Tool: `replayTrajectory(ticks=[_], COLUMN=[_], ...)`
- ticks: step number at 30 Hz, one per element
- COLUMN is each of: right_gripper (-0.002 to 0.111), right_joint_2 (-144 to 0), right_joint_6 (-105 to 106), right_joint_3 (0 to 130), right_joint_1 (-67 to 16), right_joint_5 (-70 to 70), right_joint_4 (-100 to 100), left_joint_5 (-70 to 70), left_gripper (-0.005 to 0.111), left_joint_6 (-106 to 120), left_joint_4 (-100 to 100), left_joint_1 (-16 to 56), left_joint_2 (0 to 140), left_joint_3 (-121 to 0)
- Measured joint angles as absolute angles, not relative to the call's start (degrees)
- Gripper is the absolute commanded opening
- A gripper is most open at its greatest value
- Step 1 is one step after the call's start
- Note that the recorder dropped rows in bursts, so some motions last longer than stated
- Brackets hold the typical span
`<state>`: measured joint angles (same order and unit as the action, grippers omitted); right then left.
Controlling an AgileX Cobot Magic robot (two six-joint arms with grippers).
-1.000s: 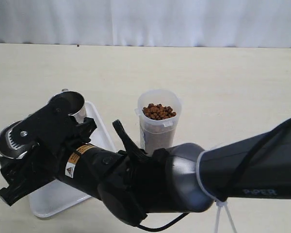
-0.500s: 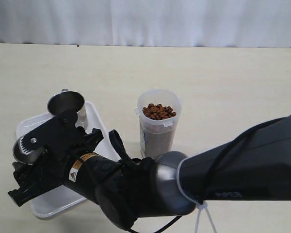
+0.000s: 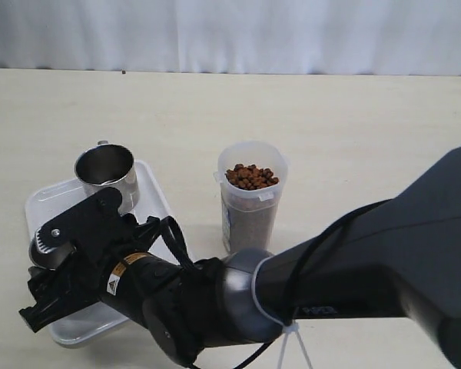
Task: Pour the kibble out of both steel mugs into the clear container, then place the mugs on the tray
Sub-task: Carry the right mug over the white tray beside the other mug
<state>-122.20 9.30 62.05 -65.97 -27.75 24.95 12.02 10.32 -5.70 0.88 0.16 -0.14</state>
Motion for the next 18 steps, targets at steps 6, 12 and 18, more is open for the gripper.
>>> replayTrajectory(ticks=[6,12,18], right_gripper=[0.041,0.057,0.076], right_joint_2=[-122.95,-123.19,-123.19], right_joint_6=[9.3,9.42,11.32], right_joint_3=[63.35,63.53,63.53], right_joint_1=[-65.97,-65.97,-65.97], right_joint_5=[-26.56,-25.57,-25.35], right_joint_4=[25.09,25.2,25.2], left_joint_5=[12.02,12.02,12.02], left_gripper=[0.0,0.0,0.0], left_joint_6=[10.32,10.32,10.32], left_joint_4=[-5.7,-5.24,-5.1], left_joint_1=[0.88,0.88,0.88], left_joint_2=[0.16,0.16,0.16], left_joint_3=[-0.14,-0.14,-0.14])
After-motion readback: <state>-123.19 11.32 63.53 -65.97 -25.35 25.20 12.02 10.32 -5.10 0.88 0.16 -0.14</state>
